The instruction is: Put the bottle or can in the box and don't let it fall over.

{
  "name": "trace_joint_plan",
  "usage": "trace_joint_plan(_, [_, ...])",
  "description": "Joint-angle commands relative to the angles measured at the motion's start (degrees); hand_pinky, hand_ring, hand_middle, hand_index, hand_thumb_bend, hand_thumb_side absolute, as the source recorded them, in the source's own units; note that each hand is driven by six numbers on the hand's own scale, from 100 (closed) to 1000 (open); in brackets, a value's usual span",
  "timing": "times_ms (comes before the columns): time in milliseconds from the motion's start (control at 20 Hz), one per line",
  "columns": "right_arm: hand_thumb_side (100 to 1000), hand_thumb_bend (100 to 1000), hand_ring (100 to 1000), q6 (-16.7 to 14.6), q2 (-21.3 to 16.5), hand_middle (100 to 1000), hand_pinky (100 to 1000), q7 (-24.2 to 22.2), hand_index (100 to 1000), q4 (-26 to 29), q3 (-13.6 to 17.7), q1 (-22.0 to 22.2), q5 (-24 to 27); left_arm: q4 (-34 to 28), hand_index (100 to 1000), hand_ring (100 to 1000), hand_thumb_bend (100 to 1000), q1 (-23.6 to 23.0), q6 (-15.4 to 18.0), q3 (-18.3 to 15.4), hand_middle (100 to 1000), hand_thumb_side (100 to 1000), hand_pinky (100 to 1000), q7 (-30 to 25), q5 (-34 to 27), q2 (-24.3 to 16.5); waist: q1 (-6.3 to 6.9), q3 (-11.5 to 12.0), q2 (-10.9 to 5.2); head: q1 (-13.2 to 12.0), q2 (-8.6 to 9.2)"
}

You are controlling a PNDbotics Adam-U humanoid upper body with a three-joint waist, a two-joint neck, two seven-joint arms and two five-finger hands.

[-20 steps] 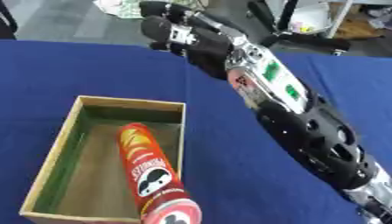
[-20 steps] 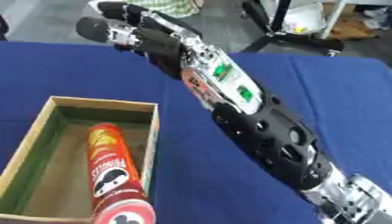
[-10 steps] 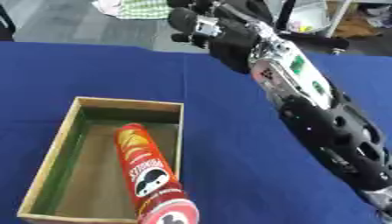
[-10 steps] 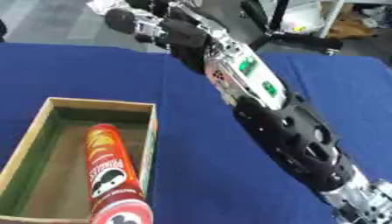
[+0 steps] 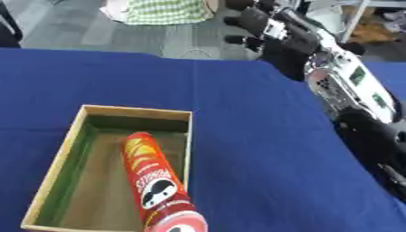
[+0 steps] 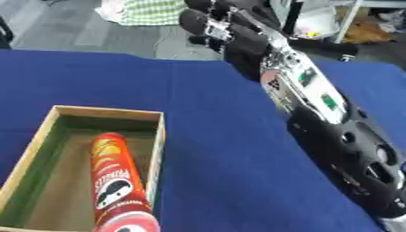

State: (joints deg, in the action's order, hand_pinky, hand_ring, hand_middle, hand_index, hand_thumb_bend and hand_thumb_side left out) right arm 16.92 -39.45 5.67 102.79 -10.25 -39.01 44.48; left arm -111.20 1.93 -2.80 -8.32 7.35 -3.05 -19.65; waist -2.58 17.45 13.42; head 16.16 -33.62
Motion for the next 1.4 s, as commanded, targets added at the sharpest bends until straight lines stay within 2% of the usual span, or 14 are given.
trace_joint_plan(50, [347,968,1000,-1.33,-3.21,1000,908,0.48,856,0.35,2.37,0.75,-0.13,-0.63,833,808,100,-0.01,0.22,-0.64,841,650,994,0.14,0.39,-1.73,0.18,-0.85,-0.88,-1.35,0.88])
trace_joint_plan(200, [363,986,1000,-3.76,-5.35,1000,906,0.87,853,0.36,5.32,4.78,0.4,-0.63,833,808,100,0.0,0.21,-0.51,841,651,994,0.02,0.52,-1.8,0.16,-1.28,-0.82,-2.06,1.25])
trace_joint_plan(400, [497,1000,1000,-6.29,-6.94,1000,911,1.1,867,0.74,8.16,9.97,0.99,-0.59,834,807,100,0.01,0.2,-0.36,843,653,994,-0.15,0.58,-1.91,0.16,-1.56,-0.8,-2.88,1.49])
trace_joint_plan(450, [507,1000,1000,-6.8,-7.15,1000,912,1.21,871,0.67,8.77,10.89,1.03,-0.56,834,807,100,0.0,0.19,-0.32,843,653,994,-0.2,0.61,-1.94,0.13,-1.63,-0.77,-3.07,1.52])
trace_joint_plan(600, [522,1000,1000,-6.89,-6.0,1000,917,1.8,889,-1.69,9.66,9.89,-0.28,-0.49,834,807,100,0.03,0.14,-0.04,843,654,994,-0.47,0.63,-1.96,0.14,-1.53,-0.88,-3.13,1.53])
trace_joint_plan(850, [425,1000,1000,-6.42,-3.61,1000,918,2.49,898,-9.0,10.37,4.22,-4.29,-0.45,833,806,100,-0.08,0.16,-0.07,843,655,993,-0.52,0.7,-1.98,0.22,-2.03,-0.8,-4.02,1.77])
trace_joint_plan(900, [417,926,1000,-7.0,-3.51,1000,919,2.22,903,-10.53,10.61,3.76,-4.74,-0.43,833,805,100,-0.12,0.16,-0.08,843,642,993,-0.52,0.73,-1.98,0.22,-2.13,-0.79,-4.16,1.83])
trace_joint_plan(950, [347,967,1000,-7.76,-3.62,1000,919,1.92,903,-11.91,10.99,3.62,-4.95,-0.41,833,805,100,-0.16,0.15,-0.08,843,655,993,-0.53,0.76,-1.98,0.22,-2.24,-0.77,-4.31,1.9])
trace_joint_plan(1100, [300,914,1000,-10.11,-4.7,1000,920,1.21,903,-14.32,12.05,4.53,-4.89,-0.42,833,805,100,-0.14,0.15,-0.06,843,655,993,-0.55,0.84,-2.03,0.2,-2.49,-0.69,-4.68,2.06])
trace_joint_plan(1400, [335,954,1000,-14.12,-7.16,1000,914,1.54,886,-15.96,14.91,8.3,-5.62,-0.47,832,804,100,-0.05,0.19,-0.01,842,656,992,-0.57,1.01,-2.14,0.18,-2.76,-0.43,-5.27,2.25])
